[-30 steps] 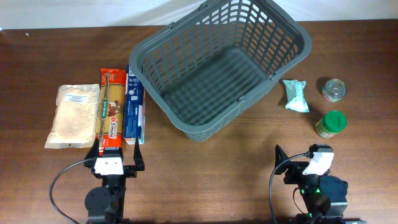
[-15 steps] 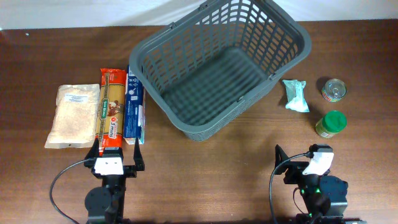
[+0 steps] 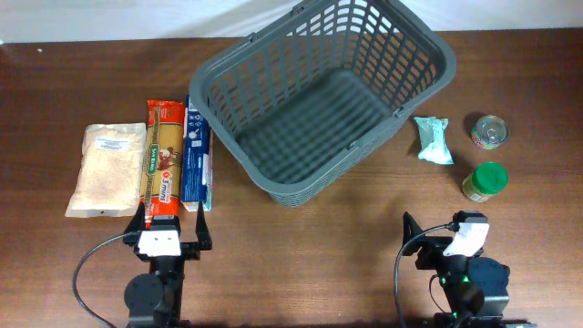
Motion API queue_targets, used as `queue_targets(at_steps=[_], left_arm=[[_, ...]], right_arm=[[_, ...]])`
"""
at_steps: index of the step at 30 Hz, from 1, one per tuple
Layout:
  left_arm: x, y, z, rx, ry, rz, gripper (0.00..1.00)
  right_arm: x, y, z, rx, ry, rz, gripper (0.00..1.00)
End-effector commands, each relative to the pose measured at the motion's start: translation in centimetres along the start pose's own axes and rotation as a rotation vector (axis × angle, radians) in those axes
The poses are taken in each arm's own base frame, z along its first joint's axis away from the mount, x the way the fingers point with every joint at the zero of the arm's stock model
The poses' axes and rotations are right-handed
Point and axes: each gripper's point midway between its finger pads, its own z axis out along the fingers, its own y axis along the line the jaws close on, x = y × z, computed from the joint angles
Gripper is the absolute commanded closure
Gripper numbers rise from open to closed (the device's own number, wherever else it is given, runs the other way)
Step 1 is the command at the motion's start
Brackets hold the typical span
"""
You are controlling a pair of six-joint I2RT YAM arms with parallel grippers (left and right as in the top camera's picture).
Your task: Pack container
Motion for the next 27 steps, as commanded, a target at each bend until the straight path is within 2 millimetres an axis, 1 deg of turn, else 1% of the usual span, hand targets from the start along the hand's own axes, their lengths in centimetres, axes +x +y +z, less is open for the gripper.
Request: queue_targets(at_steps=[1,9,11,13,14,16,17,20,22,24,26,27], left_arm=[[0.1,-0.1,0.0,0.005,-0.005,-0.006,0.01],[0.1,-0.1,0.0,0.005,-0.005,-0.006,0.01],[0.1,-0.1,0.0,0.007,-0.006,-0.007,0.01],[0.0,-0.8,0.0,0.047,-0.011,-0.006,0.01],[-0.2,-0.8,0.0,0.047,-0.021,-0.006,0.01],[-0.3,-0.7,0.0,0.038,-0.021,-0.001,0.01],[-0.2,-0.7,0.0,0.041,-0.017,-0.001,0.01],[-0.4,-1.5,-0.1,0.085,-0.019,-0.001,0.01],[-1.4,-1.8,-0.2,0.110,-0.028,-0.001,0.01],[-3.3,-1.7,-0.5,0.110,-0.045,0.000,0.01],[-5.7,-1.4,-0.7,0.101,-0.046,0.032,0.01],[-6.5,-1.2,-0.7,0.089,-0.032,0.047,0.01]], right_arm=[[0.0,-0.2,0.0,0.011,-0.010,0.000,0.01],[0.0,-0.2,0.0,0.012,-0.010,0.000,0.01],[-0.4,-0.1,0.0,0.009,-0.023,-0.001,0.01],[-0.3,-0.1,0.0,0.005,-0.021,0.000,0.01],[-0.1,-0.1,0.0,0.006,-0.012,0.000,0.02],[-0.3,-0.3,0.0,0.016,-0.021,0.000,0.01],[-0.6,0.0,0.0,0.002,-0.032,0.009,0.01],[-1.8,1.9,-0.2,-0.103,-0.071,0.026,0.01],[-2.3,2.3,-0.4,-0.120,-0.078,0.024,0.01],[-3.5,2.5,-0.9,-0.121,-0.087,0.023,0.01],[-6.0,2.9,-1.9,-0.114,-0.111,0.020,0.01],[-7.1,2.7,-2.3,-0.087,-0.109,0.023,0.01]])
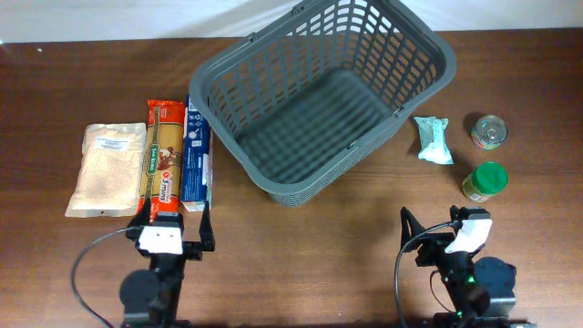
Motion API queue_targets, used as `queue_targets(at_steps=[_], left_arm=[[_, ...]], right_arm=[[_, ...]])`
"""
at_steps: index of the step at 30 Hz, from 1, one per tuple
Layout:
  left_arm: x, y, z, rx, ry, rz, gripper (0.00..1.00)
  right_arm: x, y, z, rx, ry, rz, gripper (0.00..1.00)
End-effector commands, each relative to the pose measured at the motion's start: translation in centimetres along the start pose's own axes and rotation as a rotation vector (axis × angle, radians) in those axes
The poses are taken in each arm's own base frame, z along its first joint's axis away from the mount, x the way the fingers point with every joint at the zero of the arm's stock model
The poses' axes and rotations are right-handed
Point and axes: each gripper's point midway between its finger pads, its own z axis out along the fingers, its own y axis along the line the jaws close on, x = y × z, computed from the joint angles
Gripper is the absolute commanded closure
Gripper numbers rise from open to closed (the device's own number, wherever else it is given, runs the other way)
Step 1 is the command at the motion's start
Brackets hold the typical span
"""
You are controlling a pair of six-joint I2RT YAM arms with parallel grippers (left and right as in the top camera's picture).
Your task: Pack container
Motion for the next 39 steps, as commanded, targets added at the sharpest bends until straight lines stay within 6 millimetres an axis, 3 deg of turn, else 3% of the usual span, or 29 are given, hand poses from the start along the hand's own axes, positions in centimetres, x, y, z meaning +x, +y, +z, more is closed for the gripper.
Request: queue_targets(at_steps=[1,5,12,17,21,27,35,37,39], left_arm=[[-5.7,0.5,-0.6,-0.011,-0.032,0.043,0.01],[-9.3,1.0,1.0,-0.016,0.077,0.063,0.01],[-14.8,1.8,7.1,0.026,0.263,0.055,0.01],[-17.2,2.1,10.5,0.087,0.364,0.019,0.01],[-18.0,2.1,11.3,0.100,0.382,0.013,0.01],[-18.4,1.4,10.7,0.137,0.371,0.007,0.01],[-18.1,1.0,10.4,0.157,0.385,0.000,0.01],[-17.3,1.4,10.5,0.132,0.415,0.002,0.01],[-16.1,2.1,10.5,0.092,0.467,0.005,0.01]], right_arm=[[-5.3,0.6,-1.9,0.040,-0.047,0.005,0.01],[-9.1,-0.6,-3.1,0.191,0.093,-0.089,0.01],[-19.6,2.3,-2.5,0.157,0.170,-0.175,0.01],[-23.1,3.8,-2.8,0.126,0.214,-0.165,0.01],[-24.3,3.6,-2.9,0.154,0.227,-0.130,0.01],[-26.1,0.8,-1.1,0.262,0.248,-0.027,0.01],[-24.1,-5.6,3.0,0.400,0.416,0.129,0.01],[-23.7,-6.3,3.5,0.410,0.433,0.141,0.01],[-23.4,-5.6,4.3,0.355,0.449,0.160,0.01]])
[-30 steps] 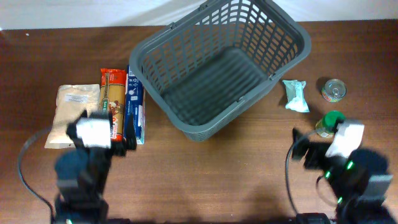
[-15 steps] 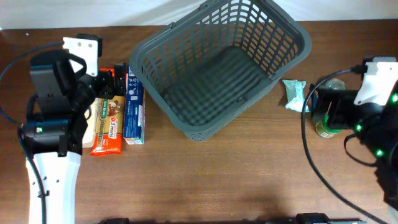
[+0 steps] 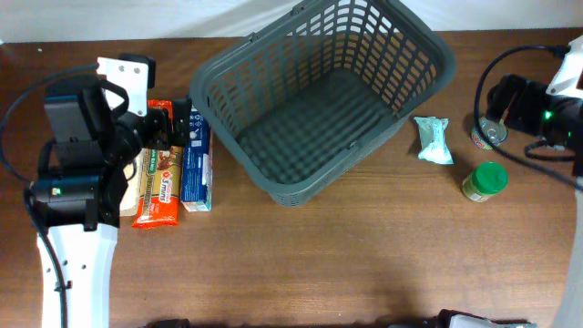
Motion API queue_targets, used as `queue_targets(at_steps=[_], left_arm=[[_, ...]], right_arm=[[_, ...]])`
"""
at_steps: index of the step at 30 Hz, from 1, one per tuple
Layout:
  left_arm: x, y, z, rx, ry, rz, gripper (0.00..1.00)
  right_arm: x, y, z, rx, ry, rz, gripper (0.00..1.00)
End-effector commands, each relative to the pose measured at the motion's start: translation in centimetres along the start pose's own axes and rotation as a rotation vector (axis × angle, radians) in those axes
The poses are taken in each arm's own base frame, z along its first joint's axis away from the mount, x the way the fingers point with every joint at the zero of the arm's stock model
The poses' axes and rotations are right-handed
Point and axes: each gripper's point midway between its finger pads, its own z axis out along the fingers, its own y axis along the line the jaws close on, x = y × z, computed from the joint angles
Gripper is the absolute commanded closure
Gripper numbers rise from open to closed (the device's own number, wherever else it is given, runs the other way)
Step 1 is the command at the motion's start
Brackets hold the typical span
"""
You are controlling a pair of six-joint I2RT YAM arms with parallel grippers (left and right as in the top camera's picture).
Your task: Pack container
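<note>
A grey plastic basket (image 3: 437,55) stands empty at the back middle of the table. To its left lie a red pasta pack (image 3: 159,187) and a blue pack (image 3: 195,173); my left arm covers most of a beige packet (image 3: 136,178). My left gripper (image 3: 173,122) hangs over the far ends of the red and blue packs, fingers apart, nothing in it. At the right lie a mint-green packet (image 3: 434,139), a tin can (image 3: 485,138) and a green-lidded jar (image 3: 485,180). My right gripper (image 3: 499,102) is just above the can; its jaws cannot be made out.
The basket's handle rests along its far rim. Black cables run from both arms, at the far left and at the top right corner. The brown table (image 3: 301,264) stretches to the front edge.
Both arms have left the table's front edge. The left one now reaches over the packs at the left, the right one over the can at the right. The red pack lies slightly askew.
Both grippers sat low at the front edge, open, with all items lying untouched beside the empty basket. They were nearly unchanged a moment later. Now each arm is extended over its own group of items, and the basket is still empty.
</note>
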Motion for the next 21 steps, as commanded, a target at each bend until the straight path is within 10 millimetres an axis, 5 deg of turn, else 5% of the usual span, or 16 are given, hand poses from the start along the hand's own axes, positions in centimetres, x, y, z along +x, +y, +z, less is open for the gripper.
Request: queue_targets(at_steps=[1,7,13,21], left_arm=[[0.6,1.0,-0.1,-0.052,0.039,0.006,0.01],[2.1,2.6,1.7,-0.124,0.115,-0.001,0.01],[2.6,3.0,3.1,-0.131,0.141,-0.003,0.01],[-2.5,4.4,3.2,-0.200,-0.059,0.085,0.01]], right_arm=[[-0.5,1.6,-0.2,-0.102,-0.004,0.021,0.01],[-3.4,3.7,1.5,-0.222,-0.070,0.062,0.01],[-7.1,7.5,1.9,-0.438,-0.196,-0.078,0.01],[-6.7,10.7,5.1,-0.560,-0.185,-0.276,0.01]])
